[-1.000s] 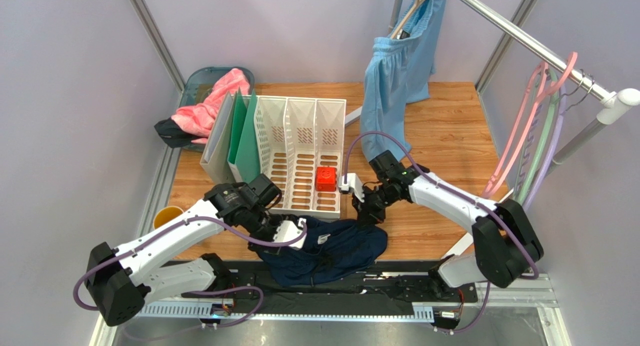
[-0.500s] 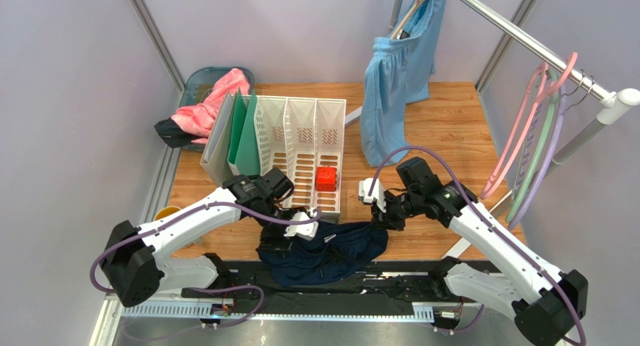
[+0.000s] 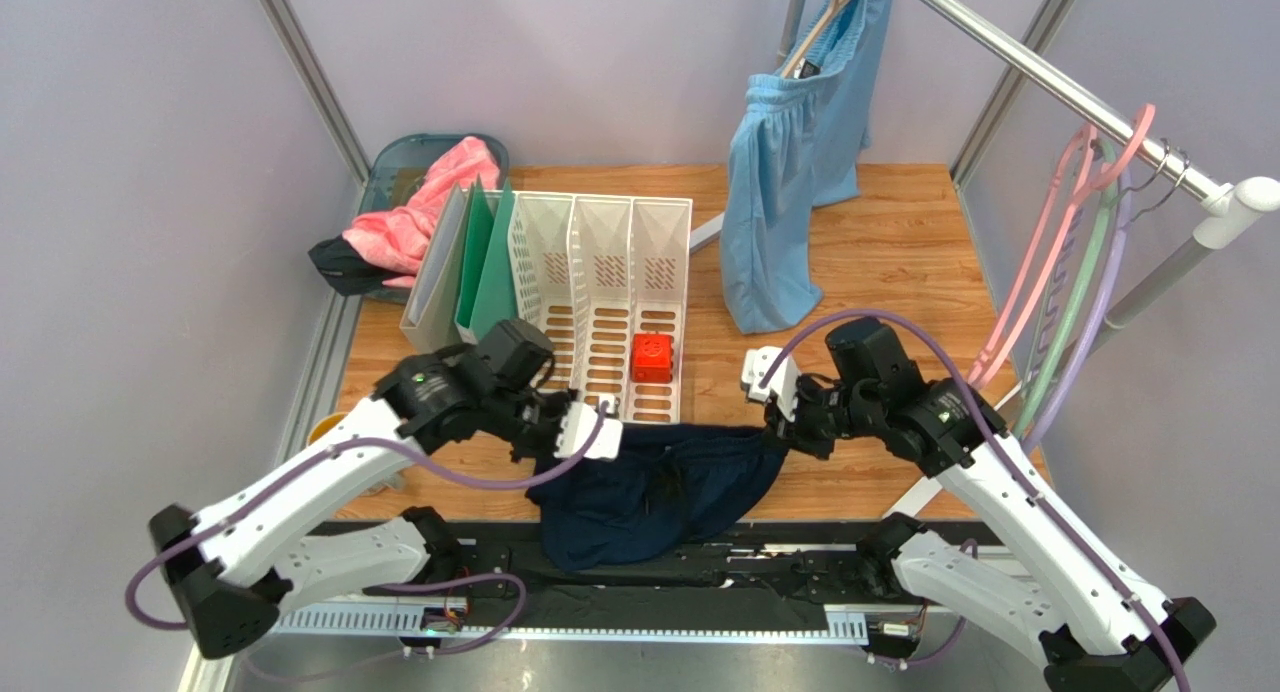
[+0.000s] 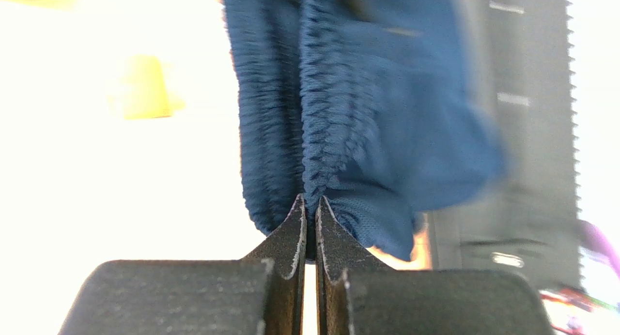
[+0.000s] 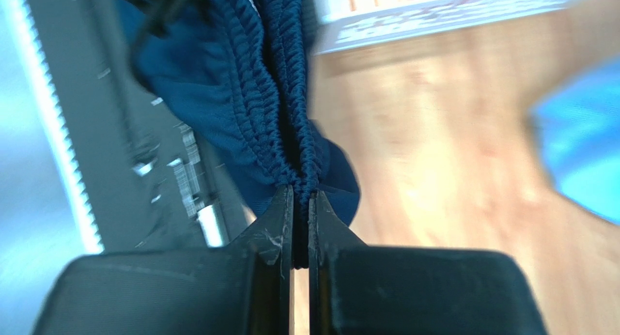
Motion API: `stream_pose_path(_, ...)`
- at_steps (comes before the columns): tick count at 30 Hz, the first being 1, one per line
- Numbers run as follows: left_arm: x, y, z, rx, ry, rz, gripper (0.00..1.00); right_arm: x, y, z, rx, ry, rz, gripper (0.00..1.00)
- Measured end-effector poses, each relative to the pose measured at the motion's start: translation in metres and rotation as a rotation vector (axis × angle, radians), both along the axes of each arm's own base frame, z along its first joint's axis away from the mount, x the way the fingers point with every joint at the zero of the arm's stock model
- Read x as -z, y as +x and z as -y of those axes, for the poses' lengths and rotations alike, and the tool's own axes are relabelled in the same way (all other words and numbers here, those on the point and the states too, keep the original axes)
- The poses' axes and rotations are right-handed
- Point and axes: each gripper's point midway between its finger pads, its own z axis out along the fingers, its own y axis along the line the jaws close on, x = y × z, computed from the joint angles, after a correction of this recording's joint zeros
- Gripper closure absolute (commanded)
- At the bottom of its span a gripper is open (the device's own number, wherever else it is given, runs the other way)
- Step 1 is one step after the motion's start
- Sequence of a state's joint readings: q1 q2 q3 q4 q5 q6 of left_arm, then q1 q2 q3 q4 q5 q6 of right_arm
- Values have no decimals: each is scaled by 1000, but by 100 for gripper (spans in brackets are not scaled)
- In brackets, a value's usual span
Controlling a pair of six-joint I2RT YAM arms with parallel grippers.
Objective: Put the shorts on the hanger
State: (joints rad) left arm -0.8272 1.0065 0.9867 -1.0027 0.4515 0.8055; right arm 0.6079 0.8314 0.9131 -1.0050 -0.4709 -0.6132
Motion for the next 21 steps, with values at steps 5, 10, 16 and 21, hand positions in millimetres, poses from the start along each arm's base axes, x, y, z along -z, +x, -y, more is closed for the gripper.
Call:
stream_pose_path(5,-64,52,-7,-137,-99,329,100,-27,37,-3,106,5,112,100)
stream_pose_path(10,-28,81,-21,-189,30,433,100,-16,74,-22,163,0,112,100)
stream_pose_path(16,50,89,-41,-183,250,388,91,33,82,-31,160,-46,41,100)
stream_pose_path(21,48,87,-37,-176,222,380,41,57,73,-33,127,-83,-14,53)
